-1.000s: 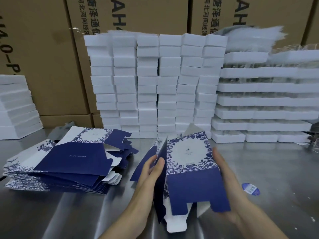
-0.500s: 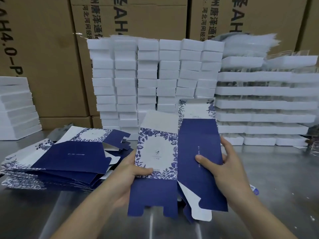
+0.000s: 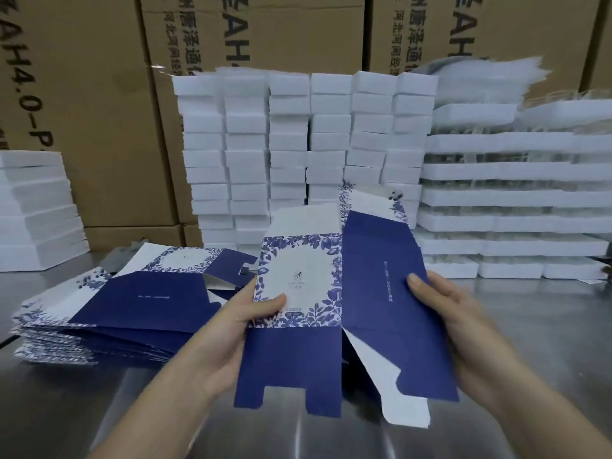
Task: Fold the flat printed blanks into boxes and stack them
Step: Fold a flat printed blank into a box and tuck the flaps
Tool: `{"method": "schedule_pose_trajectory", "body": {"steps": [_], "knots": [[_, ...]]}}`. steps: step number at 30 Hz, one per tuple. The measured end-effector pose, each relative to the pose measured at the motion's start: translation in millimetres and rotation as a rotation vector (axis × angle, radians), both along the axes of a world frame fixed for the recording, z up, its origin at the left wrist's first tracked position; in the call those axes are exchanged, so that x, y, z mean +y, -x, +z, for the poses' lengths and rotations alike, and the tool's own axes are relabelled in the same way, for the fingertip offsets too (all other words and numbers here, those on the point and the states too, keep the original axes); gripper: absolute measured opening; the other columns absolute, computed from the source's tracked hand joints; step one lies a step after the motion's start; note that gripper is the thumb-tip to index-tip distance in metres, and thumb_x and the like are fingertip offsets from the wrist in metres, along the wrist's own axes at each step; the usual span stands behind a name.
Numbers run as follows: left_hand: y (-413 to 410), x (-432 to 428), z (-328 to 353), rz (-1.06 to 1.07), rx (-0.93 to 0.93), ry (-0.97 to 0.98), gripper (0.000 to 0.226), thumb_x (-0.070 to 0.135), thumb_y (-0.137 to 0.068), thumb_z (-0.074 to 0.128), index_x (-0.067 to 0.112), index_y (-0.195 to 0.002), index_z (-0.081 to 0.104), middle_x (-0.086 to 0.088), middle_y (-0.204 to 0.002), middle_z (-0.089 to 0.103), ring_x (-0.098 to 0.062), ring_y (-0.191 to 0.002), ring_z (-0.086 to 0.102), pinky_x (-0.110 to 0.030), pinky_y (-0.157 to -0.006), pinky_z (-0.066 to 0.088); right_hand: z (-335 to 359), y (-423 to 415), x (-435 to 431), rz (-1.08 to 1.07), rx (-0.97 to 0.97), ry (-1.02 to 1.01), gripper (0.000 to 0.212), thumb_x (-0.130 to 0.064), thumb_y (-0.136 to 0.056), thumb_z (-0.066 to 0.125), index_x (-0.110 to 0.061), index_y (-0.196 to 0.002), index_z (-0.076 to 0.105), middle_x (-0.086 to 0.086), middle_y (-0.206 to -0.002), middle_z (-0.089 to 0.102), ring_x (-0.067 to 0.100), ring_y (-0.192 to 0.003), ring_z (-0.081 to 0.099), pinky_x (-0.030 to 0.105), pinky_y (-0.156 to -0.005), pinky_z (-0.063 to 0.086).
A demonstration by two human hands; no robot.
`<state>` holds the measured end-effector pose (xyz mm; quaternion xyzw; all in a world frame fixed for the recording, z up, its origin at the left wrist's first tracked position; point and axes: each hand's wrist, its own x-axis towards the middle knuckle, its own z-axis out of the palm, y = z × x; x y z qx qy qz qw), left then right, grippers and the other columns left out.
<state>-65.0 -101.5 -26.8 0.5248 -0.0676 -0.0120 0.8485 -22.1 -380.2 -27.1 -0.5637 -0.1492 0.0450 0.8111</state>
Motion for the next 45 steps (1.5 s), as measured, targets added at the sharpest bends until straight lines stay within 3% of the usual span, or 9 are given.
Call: {"method": "schedule_pose_trajectory", "body": {"steps": [8,17,25,30,32,34,38,42,45], "knots": [[-11.9,-10.0,-6.4,0.111,0.053,-0.033,0.049,0.016,-0.082,0.071,0.023,-0.131,0.072,-0.007,-0.116,0.08,-0.026,-0.089,0.081,-0.037,-0.066,0.063,-11.4,-5.6,7.1,-0.389,-0.002,0.152,0.033,-0.035,-0.095,0.077,-0.048,-0.119,0.058,-0.001,-0.084,0.082,0.023,-0.068,0.079,0.031,-0.046,0.057],[2.5,-23.5,-5.5,-0.145,-0.153,-0.151,0.088,0.043,-0.082,0.086,0.029,-0.157,0.043,-0.007,-0.143,0.066,-0.039,-0.134,0.059,-0.063,-0.11,0.05,-4.5,2.2,18.8,0.098,-0.023,0.194,0.069,-0.078,-0.079,0.071,-0.047,-0.14,0.062,-0.012,-0.136,0.071,0.017,-0.121,0.071,0.038,-0.084,0.063],[6.8,-49.9,-5.4,0.266,-0.131,-0.274,0.021,0.04,-0.104,0.059,0.045,-0.123,0.067,0.015,-0.119,0.078,-0.01,-0.109,0.076,-0.038,-0.095,0.057,-7.8,10.9,22.7,0.154,-0.207,0.343,0.142,-0.077,-0.046,0.094,-0.071,-0.154,0.0,-0.046,-0.139,0.053,-0.005,-0.122,0.065,0.025,-0.089,0.059],[13.5,-52.9,-1.6,0.217,-0.209,-0.375,0.022,0.061,-0.096,0.05,0.077,-0.105,0.063,0.037,-0.113,0.072,0.01,-0.104,0.071,-0.021,-0.087,0.061,-10.1,12.7,27.4,-0.029,-0.356,0.438,0.118,-0.084,-0.059,0.083,-0.071,-0.154,0.015,-0.045,-0.144,0.048,-0.018,-0.133,0.047,0.024,-0.106,0.046],[15.2,-50.0,0.9,0.205,-0.249,-0.376,0.034,0.063,-0.095,0.046,0.082,-0.123,0.05,0.038,-0.127,0.066,0.011,-0.115,0.066,-0.024,-0.094,0.06,-10.0,9.6,25.6,-0.184,-0.375,0.352,0.075,-0.073,-0.078,0.075,-0.055,-0.146,0.051,-0.028,-0.144,0.06,-0.006,-0.131,0.056,0.033,-0.112,0.046],[11.4,-43.7,0.4,0.249,-0.268,-0.365,0.04,0.062,-0.098,0.045,0.074,-0.137,0.048,0.034,-0.134,0.065,0.007,-0.122,0.064,-0.033,-0.104,0.055,-7.6,4.3,20.2,-0.359,-0.419,0.239,0.02,-0.037,-0.1,0.068,-0.042,-0.118,0.075,-0.018,-0.104,0.077,0.0,-0.093,0.071,0.013,-0.085,0.052],[6.5,-27.9,2.4,0.409,-0.331,-0.501,0.042,0.04,-0.108,0.052,0.067,-0.141,0.049,0.042,-0.123,0.065,0.015,-0.115,0.062,-0.021,-0.1,0.046,-7.9,-3.0,8.2,-0.484,-0.529,0.288,0.045,-0.003,-0.105,0.057,-0.042,-0.124,0.069,-0.011,-0.055,0.049,0.006,-0.048,0.04,0.011,-0.048,0.034],[11.9,-17.2,3.1,0.564,-0.53,-0.947,0.07,0.022,-0.111,0.049,0.077,-0.147,0.024,0.035,-0.134,0.057,0.024,-0.118,0.049,-0.012,-0.097,0.042,-13.6,-4.1,9.9,-0.548,-0.734,0.514,0.071,0.001,-0.102,0.054,-0.057,-0.143,0.05,-0.016,-0.112,0.068,0.008,-0.067,0.059,0.013,-0.061,0.043],[7.5,-13.4,-4.3,0.624,-0.669,-1.112,0.065,0.006,-0.111,0.045,0.061,-0.145,0.05,0.03,-0.145,0.05,0.013,-0.136,0.042,-0.002,-0.104,0.032,-17.1,-3.7,11.9,-0.657,-0.942,0.773,0.07,0.008,-0.099,0.048,-0.048,-0.139,0.061,-0.017,-0.124,0.056,0.006,-0.091,0.059,0.015,-0.07,0.044]]}}
